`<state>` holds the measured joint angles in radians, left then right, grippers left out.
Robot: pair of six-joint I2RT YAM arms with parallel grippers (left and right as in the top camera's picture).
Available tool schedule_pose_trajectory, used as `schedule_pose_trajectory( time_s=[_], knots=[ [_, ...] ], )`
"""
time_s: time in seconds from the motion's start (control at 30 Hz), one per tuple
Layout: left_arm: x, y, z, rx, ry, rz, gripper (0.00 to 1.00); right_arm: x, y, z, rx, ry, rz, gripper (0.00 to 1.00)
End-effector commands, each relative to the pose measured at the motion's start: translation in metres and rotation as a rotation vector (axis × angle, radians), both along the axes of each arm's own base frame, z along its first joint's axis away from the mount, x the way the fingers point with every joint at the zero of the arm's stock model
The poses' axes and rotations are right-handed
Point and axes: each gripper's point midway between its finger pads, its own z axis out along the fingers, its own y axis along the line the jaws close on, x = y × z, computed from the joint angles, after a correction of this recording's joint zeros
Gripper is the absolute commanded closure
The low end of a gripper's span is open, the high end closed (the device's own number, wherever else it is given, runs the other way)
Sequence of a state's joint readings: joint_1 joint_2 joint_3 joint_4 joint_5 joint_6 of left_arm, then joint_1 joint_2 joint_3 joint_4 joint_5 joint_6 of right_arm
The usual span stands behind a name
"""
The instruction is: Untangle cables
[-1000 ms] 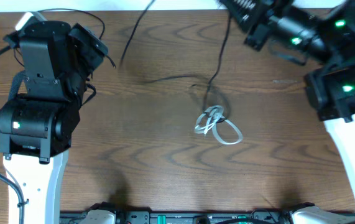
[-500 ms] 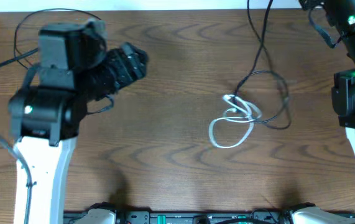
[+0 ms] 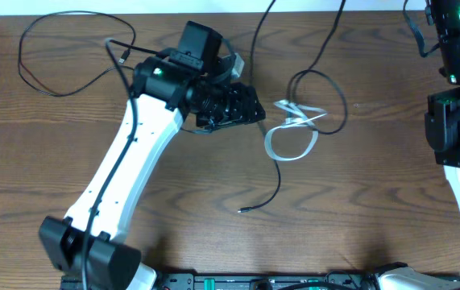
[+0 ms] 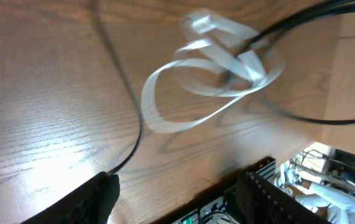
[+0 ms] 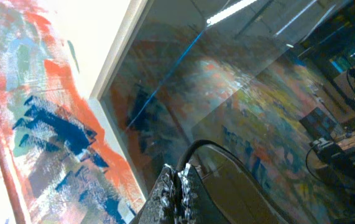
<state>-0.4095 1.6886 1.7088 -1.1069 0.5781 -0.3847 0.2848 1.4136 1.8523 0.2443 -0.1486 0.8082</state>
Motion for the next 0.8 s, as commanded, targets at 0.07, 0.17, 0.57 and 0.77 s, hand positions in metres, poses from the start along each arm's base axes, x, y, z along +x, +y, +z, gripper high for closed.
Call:
schedule_pose_trajectory(
  time_s=[0.07, 0.17, 0.57, 0.77],
  knots=[
    [0.007, -0.006, -0.037, 0.03, 0.102, -0.006, 0.34, -0.012, -0.01, 0.017, 0.058, -0.051, -0.021, 0.99],
    [0.009, -0.015, -0.055, 0.027, 0.15, -0.022, 0.33, -0.017, -0.01, 0.023, 0.086, -0.073, 0.007, 0.99],
    [-0.02, -0.064, -0.044, -0.113, 0.063, -0.323, 0.24, 0.005, -0.03, 0.01, 0.169, 0.014, -0.101, 0.99],
    [-0.018, -0.059, -0.059, 0.022, 0.023, -0.309, 0.25, 0.014, -0.032, 0.002, 0.064, 0.018, -0.212, 0.99]
  ],
)
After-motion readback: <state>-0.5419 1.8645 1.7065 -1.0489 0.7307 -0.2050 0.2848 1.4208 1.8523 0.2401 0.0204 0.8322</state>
